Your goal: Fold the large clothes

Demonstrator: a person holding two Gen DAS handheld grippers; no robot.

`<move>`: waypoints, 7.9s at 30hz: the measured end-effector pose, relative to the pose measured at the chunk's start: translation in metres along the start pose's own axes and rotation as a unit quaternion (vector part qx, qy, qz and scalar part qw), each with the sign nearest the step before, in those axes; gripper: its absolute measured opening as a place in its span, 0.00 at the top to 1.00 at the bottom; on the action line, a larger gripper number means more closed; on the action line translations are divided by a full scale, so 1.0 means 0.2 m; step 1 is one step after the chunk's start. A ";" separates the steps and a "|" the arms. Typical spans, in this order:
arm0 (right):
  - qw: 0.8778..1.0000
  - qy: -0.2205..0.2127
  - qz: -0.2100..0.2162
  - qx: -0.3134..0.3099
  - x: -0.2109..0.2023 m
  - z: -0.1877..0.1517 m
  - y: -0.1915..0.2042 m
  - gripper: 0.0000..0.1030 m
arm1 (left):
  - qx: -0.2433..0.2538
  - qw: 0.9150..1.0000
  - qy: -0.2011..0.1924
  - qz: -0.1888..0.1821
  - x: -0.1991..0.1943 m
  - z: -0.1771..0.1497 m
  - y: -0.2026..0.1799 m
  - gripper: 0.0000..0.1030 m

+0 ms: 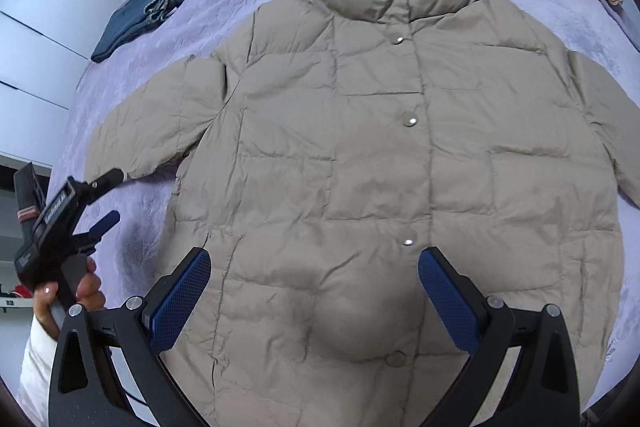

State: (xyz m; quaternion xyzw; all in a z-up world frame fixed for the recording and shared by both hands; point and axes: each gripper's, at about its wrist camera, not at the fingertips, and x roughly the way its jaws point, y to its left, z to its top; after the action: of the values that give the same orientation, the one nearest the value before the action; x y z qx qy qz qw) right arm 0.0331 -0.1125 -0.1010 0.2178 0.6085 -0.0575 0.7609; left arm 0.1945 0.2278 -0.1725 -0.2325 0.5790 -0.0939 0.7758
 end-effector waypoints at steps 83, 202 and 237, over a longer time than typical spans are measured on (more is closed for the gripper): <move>0.930 -0.140 -0.138 -0.310 0.32 0.35 0.37 0.17 | 0.238 0.957 -0.044 0.158 0.35 -0.16 -0.56 0.27; 0.630 -0.308 0.388 0.599 -0.24 -0.45 -3.08 0.25 | 0.422 0.887 0.105 0.155 0.25 -1.48 -2.31 0.04; 0.946 -0.108 0.270 0.144 0.05 0.53 -1.04 0.90 | 0.332 0.935 0.007 0.129 0.09 -0.60 -1.45 0.04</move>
State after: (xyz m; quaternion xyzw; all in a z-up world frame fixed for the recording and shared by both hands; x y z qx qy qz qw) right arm 0.0574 -0.3408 -0.1477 0.4732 0.4266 0.0398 0.7698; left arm 0.1240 -0.0636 -0.0781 0.1152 0.5456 -0.1815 0.8100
